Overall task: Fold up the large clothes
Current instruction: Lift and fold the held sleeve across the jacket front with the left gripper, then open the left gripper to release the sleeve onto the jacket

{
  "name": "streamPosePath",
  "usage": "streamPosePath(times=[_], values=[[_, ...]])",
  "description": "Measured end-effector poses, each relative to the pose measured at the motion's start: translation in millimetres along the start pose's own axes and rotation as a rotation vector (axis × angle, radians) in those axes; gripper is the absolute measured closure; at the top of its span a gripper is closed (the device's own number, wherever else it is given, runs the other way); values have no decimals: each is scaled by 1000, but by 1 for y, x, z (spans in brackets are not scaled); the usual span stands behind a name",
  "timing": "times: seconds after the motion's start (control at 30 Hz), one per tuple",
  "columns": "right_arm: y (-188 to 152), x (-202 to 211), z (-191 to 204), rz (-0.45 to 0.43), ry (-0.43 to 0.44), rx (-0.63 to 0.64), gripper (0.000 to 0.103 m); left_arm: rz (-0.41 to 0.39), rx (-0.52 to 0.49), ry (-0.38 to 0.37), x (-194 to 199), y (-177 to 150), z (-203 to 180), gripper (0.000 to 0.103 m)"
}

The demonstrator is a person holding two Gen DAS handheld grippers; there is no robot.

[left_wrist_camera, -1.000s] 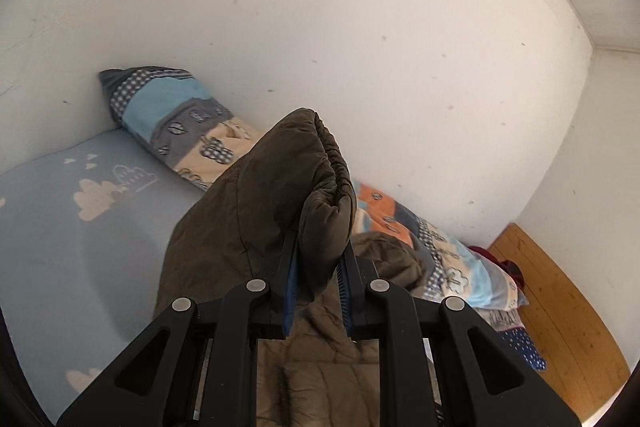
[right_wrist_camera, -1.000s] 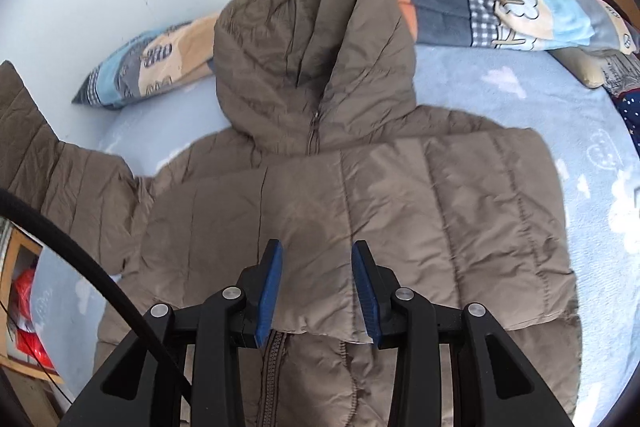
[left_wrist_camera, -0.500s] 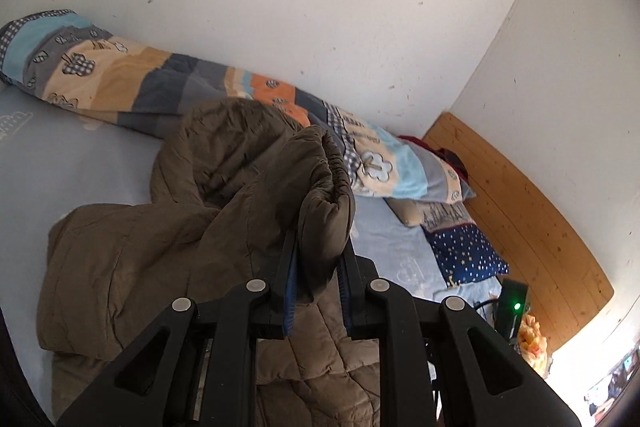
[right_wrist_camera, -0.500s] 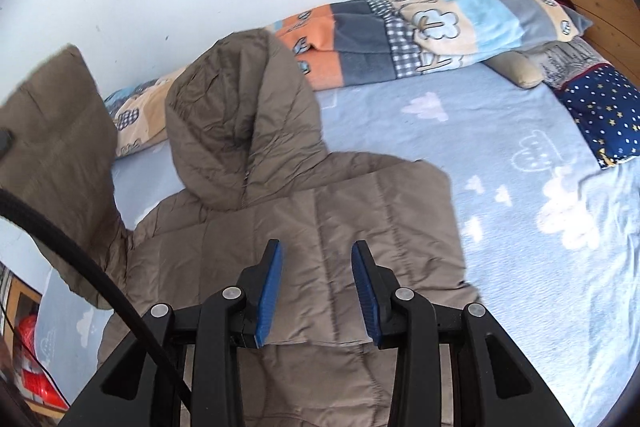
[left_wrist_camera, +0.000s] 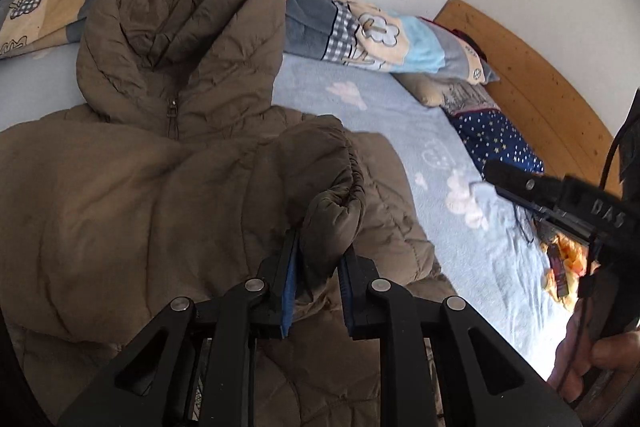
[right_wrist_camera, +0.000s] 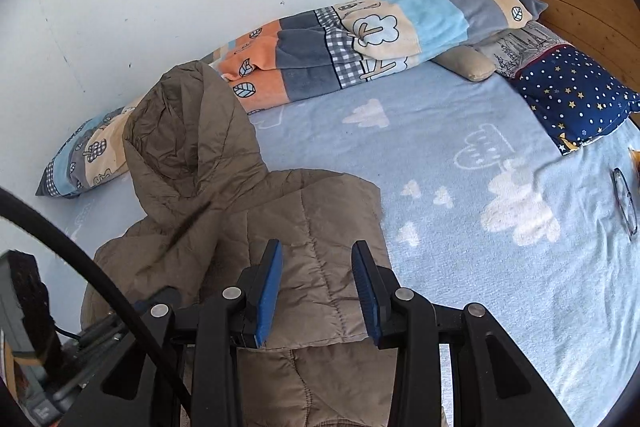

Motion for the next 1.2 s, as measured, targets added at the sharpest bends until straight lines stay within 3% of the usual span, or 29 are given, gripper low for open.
streamPosePath(times=[0.1, 0.2, 0.3, 0.4, 0.5, 0.63, 0.7, 0.83, 0.9, 1.07, 1.2], values=[[1, 0, -2, 1, 5, -3, 64, 53, -11, -15, -8, -10, -3, 71], [0, 0, 1, 3, 17, -8, 64, 56, -20, -24, 4, -12, -6, 57], [0, -1, 0, 5, 60, -39, 64, 11, -7, -34, 38, -8, 0, 40], [-2, -6, -1, 28, 127, -89, 60, -48, -11, 4, 78, -5, 18, 39], [-7, -14, -4, 65, 214, -158, 45, -87, -9, 130, 112, -7, 54, 34], [-22, -33, -10, 132, 295, -266, 42, -99, 42, 297, 137, -18, 133, 29], [-31, -45, -10, 175, 310, -298, 42, -88, 56, 422, 135, -28, 181, 29], [-42, -60, -6, 211, 340, -352, 42, 9, 150, 464, 123, -45, 258, 29], [-45, -66, -4, 222, 350, -375, 42, 26, 109, 468, 120, -52, 270, 29], [-49, -77, 5, 238, 342, -385, 40, 58, -201, 545, 93, -69, 247, 29], [-53, -87, 10, 259, 332, -382, 39, 70, -246, 552, 77, -75, 245, 29]])
Point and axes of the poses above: each gripper's, at about its wrist camera, not at the fingertips, and x roughly against the way its jaws point, z to its left, y to its top, the point moved 2 cm from there along -x, roughly the way its jaws point, and after that the axes turned 13 degrees about y, right-handed, at the moved point
